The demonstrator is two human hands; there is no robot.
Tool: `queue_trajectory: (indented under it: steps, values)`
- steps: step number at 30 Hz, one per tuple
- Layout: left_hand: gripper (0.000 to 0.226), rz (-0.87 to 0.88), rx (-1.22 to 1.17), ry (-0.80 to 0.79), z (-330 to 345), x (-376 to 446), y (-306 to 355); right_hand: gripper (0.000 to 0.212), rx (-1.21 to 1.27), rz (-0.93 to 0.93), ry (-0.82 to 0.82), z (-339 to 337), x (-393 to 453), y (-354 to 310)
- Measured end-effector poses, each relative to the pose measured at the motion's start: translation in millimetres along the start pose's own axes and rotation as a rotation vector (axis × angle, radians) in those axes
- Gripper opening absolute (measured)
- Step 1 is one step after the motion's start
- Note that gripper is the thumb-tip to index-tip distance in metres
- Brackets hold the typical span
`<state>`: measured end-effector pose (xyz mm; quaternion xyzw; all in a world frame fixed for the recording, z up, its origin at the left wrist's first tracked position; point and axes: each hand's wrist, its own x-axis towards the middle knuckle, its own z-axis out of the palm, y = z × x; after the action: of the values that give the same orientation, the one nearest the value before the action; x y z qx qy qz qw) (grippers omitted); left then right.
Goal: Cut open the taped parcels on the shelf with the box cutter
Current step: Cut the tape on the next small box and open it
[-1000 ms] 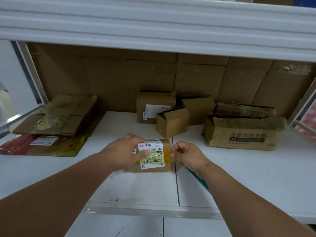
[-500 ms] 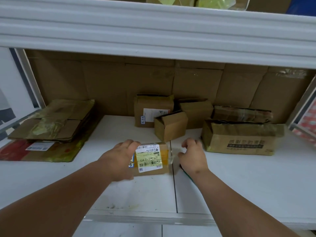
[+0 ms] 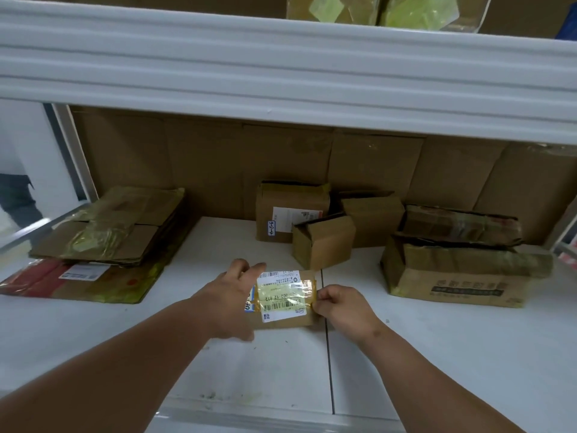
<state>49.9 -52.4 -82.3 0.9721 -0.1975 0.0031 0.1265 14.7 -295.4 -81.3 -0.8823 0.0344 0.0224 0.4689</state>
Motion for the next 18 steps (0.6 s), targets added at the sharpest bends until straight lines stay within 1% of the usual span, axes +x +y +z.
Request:
queue_trajectory:
  steps: [3, 5, 7, 10, 12, 13, 15, 16, 18]
  values:
    - [0.132, -0.019, -0.017, -0.034, -3, 1, 0, 0.006, 0.043, 0.033, -0.033, 1, 3, -4]
    - [0.131, -0.057, -0.114, -0.059, -4, -1, -1, 0.007, -0.007, 0.029, -0.035, 1, 7, -5]
    - [0.124, -0.090, -0.228, -0.071, -5, -3, -3, 0.011, -0.069, 0.029, -0.041, 1, 9, -4]
    - [0.107, -0.081, -0.271, -0.072, -8, -5, -3, 0.019, -0.115, 0.035, -0.041, 1, 10, -3]
    - [0.103, -0.077, -0.284, -0.069, -8, -7, -4, 0.027, -0.155, 0.034, 0.032, 0, 10, 2]
    - [0.102, -0.069, -0.287, -0.061, -8, -9, -4, 0.027, -0.244, 0.036, 0.099, -2, 10, 4]
    - [0.105, -0.057, -0.289, -0.037, -6, -12, -5, 0.021, -0.539, 0.046, 0.190, -8, 8, 10]
    - [0.107, -0.053, -0.290, -0.029, -6, -13, -5, 0.021, -0.654, 0.082, 0.180, -11, 6, 14]
    - [0.111, -0.044, -0.290, -0.022, -4, -15, -7, 0.041, -0.778, 0.218, 0.081, -15, 1, 20]
